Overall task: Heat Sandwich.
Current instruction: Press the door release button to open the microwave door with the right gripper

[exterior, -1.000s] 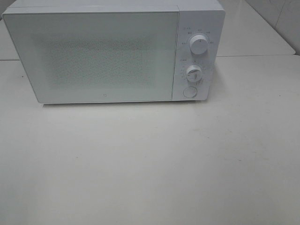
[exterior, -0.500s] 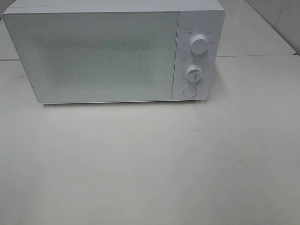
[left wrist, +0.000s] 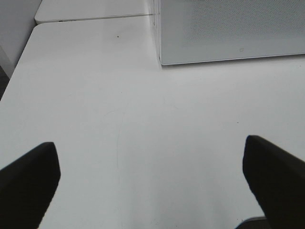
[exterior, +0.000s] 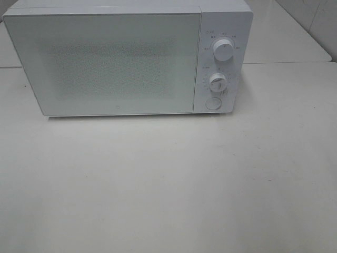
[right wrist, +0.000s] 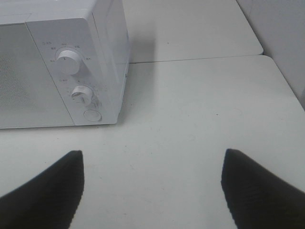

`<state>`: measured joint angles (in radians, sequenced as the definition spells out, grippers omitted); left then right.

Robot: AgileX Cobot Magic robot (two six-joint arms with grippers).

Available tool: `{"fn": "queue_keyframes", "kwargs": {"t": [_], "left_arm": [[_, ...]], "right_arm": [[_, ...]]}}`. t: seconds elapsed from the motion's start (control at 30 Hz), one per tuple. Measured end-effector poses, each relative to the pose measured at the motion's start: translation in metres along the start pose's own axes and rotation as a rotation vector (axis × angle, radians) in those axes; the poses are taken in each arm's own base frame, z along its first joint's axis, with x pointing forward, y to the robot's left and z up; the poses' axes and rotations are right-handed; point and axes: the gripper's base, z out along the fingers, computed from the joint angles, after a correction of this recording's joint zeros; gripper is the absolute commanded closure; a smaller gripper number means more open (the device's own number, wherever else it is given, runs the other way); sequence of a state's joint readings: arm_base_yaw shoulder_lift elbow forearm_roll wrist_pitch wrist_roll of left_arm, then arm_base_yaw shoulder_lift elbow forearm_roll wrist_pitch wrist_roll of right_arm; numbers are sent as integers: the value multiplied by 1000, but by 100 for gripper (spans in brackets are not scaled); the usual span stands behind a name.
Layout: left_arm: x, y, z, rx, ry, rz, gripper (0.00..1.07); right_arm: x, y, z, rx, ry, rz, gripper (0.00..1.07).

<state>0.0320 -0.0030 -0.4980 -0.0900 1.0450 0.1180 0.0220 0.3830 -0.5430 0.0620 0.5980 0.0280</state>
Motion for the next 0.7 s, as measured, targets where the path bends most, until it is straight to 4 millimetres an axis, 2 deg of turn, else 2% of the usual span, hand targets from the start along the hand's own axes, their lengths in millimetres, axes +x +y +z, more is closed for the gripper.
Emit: {"fn": "queue_keyframes", "kwargs": {"t": [0.1,0.23,0.27,0.6,0.7], "left_arm": [[0,0,0,0,0,0,7],[0,0,0,0,0,0,7],[0,0,0,0,0,0,7],[0,0,0,0,0,0,7],[0,0,0,0,0,0,7]], "right_arm": [[-4,0,9,2,8,2,31],[-13,-1,32,7,14,15,31],[-13,-1,32,7,14,15,31],[-21,-4,92,25,55,23,31],[-23,-5,101,30,40,15,31]]}}
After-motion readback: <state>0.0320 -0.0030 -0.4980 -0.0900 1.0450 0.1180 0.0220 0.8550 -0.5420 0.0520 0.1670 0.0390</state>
